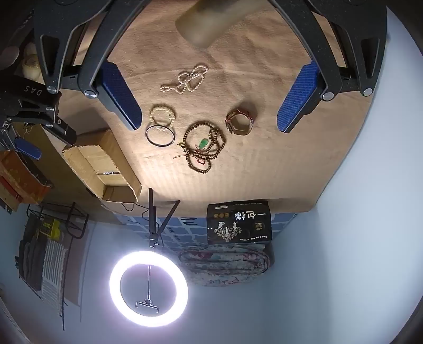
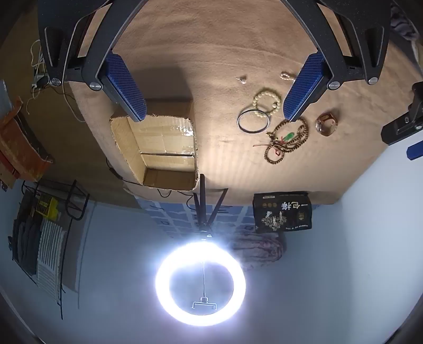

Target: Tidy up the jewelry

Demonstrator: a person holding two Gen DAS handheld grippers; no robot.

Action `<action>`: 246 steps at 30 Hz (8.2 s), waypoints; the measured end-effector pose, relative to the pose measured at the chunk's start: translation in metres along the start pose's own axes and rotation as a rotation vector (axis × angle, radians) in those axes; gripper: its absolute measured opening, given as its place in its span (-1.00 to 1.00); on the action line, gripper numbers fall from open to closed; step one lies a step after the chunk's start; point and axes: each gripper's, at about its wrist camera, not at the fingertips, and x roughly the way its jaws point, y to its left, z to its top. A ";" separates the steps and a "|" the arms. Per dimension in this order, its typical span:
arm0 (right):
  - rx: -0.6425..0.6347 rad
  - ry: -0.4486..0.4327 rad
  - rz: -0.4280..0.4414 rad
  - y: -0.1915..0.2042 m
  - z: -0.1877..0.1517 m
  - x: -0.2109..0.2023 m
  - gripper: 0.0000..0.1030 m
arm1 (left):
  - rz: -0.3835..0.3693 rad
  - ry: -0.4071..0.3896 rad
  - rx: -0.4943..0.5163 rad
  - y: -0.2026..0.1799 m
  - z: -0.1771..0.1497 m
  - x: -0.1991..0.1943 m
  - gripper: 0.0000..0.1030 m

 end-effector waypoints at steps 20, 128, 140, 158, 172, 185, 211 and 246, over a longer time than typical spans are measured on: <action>0.002 0.013 0.006 0.000 -0.001 0.000 0.99 | 0.010 0.003 -0.008 -0.003 0.001 -0.001 1.00; -0.195 0.437 0.288 0.038 -0.053 0.093 0.16 | -0.171 0.471 0.079 -0.017 -0.070 0.121 0.22; -0.210 0.524 0.296 0.037 -0.053 0.137 -0.09 | -0.167 0.541 0.073 -0.020 -0.077 0.155 0.22; -0.217 0.579 0.303 0.032 -0.052 0.169 -0.30 | -0.155 0.590 0.049 -0.024 -0.079 0.196 0.15; -0.203 0.586 0.303 0.030 -0.055 0.171 -0.86 | -0.130 0.563 0.062 -0.021 -0.074 0.203 -0.59; -0.183 0.530 0.331 0.029 -0.036 0.156 -0.87 | -0.164 0.531 -0.021 -0.002 -0.057 0.191 -0.89; -0.090 0.332 0.307 -0.004 0.033 0.120 -0.87 | -0.332 0.264 -0.120 -0.011 0.045 0.127 -0.89; 0.160 0.270 0.083 -0.150 0.069 0.141 -0.87 | -0.628 0.175 -0.017 -0.169 0.121 0.143 -0.89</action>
